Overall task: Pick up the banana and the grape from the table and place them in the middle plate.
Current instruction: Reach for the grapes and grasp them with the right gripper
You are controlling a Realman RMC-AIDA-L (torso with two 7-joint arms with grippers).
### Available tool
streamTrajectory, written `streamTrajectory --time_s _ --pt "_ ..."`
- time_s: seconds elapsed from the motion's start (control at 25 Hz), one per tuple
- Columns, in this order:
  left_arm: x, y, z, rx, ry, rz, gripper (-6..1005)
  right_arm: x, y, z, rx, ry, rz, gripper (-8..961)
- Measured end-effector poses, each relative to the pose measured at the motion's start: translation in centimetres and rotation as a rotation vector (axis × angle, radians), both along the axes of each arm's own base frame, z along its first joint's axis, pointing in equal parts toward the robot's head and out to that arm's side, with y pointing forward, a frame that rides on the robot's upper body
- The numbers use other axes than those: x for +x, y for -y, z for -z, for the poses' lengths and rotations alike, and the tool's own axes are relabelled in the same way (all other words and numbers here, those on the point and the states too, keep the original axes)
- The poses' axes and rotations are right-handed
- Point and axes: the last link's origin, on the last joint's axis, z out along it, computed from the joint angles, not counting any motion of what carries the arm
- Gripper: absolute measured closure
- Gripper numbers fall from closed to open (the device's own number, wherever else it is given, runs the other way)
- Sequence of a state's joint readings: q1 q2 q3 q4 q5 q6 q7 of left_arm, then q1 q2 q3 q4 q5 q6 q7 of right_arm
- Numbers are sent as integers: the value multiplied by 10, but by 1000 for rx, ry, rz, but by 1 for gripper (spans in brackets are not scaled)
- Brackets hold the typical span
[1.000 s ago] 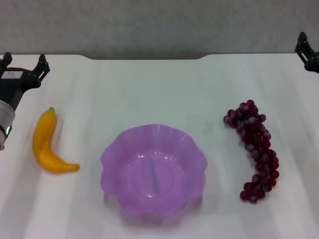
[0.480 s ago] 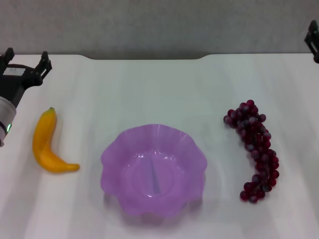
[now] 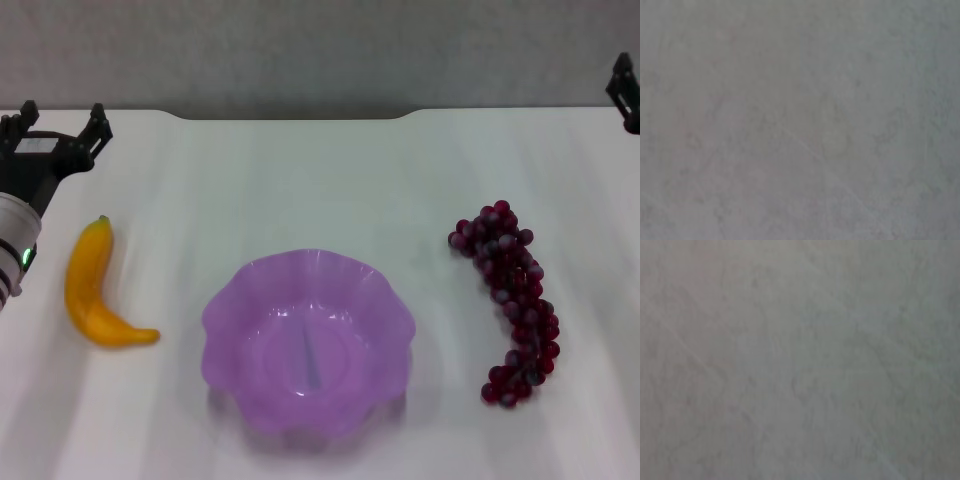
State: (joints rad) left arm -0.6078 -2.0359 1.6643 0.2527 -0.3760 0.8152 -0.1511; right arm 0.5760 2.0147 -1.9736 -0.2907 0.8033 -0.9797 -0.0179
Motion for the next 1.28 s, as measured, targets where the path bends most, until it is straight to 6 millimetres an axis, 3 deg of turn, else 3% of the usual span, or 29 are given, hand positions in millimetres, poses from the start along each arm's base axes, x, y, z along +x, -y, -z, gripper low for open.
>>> streamTrajectory --time_s 0.44,0.88,1.04,1.28 --pt "-9 3 -2 -6 12 -22 123 -2 -26 19 -154 -31 136 105" --pt "-29 15 -1 -22 -10 -82 123 -32 -49 46 -386 -123 259 105" --pt "-32 17 -1 -23 -19 -90 123 -31 -51 44 -459 -145 336 104" --pt "-33 18 0 -24 -20 -93 123 -37 -42 41 -602 -33 383 104"
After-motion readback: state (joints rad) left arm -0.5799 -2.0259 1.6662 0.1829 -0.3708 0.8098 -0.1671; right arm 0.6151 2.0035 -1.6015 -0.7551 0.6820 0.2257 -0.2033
